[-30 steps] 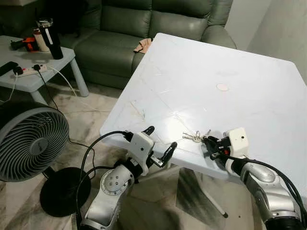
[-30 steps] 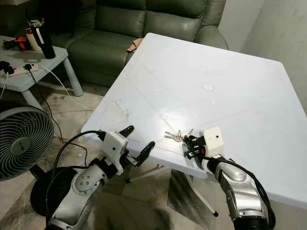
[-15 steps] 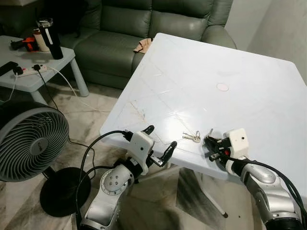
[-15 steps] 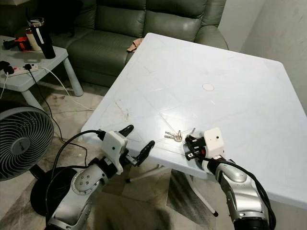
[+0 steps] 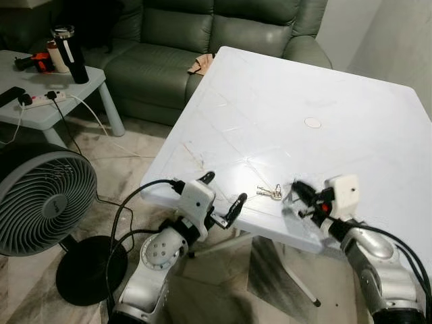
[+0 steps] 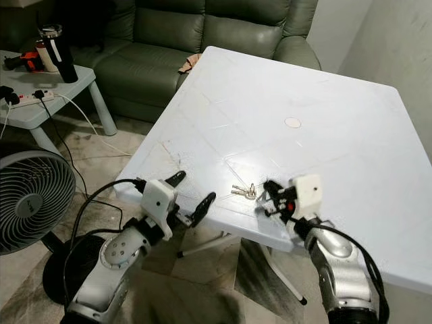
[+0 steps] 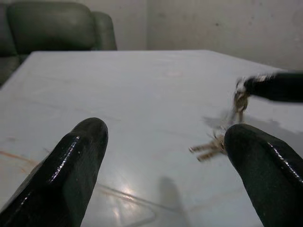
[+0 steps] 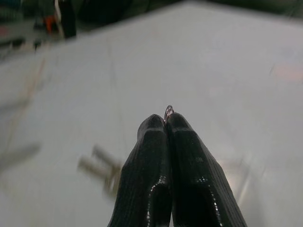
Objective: Hang keys on a hook
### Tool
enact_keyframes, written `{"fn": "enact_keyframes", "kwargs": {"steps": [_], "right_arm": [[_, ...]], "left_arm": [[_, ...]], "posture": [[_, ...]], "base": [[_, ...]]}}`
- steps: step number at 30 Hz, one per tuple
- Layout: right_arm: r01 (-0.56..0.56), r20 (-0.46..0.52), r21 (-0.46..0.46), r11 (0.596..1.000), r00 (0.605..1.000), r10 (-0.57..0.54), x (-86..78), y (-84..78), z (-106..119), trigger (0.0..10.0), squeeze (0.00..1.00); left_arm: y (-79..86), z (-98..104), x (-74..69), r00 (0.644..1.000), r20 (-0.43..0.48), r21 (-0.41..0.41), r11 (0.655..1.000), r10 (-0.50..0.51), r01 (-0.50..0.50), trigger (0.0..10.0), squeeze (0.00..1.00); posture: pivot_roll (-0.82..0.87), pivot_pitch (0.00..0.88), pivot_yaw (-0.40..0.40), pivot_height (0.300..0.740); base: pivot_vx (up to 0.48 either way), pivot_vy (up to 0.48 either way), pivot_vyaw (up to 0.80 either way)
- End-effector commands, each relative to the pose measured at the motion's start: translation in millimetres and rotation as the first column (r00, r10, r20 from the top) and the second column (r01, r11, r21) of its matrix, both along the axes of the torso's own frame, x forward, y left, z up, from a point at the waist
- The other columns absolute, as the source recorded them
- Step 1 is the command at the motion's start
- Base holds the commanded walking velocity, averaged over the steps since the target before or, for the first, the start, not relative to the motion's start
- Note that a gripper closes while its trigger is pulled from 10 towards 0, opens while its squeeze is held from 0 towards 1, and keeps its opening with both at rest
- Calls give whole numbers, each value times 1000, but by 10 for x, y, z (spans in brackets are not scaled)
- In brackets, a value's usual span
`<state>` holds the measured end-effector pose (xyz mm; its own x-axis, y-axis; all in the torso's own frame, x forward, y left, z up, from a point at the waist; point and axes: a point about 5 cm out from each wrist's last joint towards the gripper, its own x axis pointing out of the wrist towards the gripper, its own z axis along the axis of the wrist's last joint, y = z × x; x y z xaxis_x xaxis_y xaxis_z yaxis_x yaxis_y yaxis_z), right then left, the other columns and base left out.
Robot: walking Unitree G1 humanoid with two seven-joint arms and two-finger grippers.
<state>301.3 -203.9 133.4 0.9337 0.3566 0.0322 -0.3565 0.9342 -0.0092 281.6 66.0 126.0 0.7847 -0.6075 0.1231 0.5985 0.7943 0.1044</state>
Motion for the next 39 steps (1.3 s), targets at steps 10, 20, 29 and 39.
{"fn": "enact_keyframes", "kwargs": {"steps": [10,20,29,39], "right_arm": [[109,309,199,974,936,-168,7,-45,685,0,0],[258,314,224,940,894,-320,-82,-74,693,10000,0],[366,236,203,908,882,-408,-145,-80,479,10000,0],[475,120,158,866,861,-494,-189,-133,177,10000,0]], "left_arm": [[333,254,372,977,2,-94,972,215,-214,10000,0],[644,414,561,950,-5,-166,936,312,-309,10000,0],[747,303,595,933,-42,-172,918,356,-358,10000,0],[742,103,596,919,-123,-167,904,376,-392,10000,0]], "posture": [[54,108,-73,740],[43,89,-60,740],[39,74,-50,740],[27,65,-35,740]], "base": [[0,0,0],[0,0,0],[0,0,0],[0,0,0]]}}
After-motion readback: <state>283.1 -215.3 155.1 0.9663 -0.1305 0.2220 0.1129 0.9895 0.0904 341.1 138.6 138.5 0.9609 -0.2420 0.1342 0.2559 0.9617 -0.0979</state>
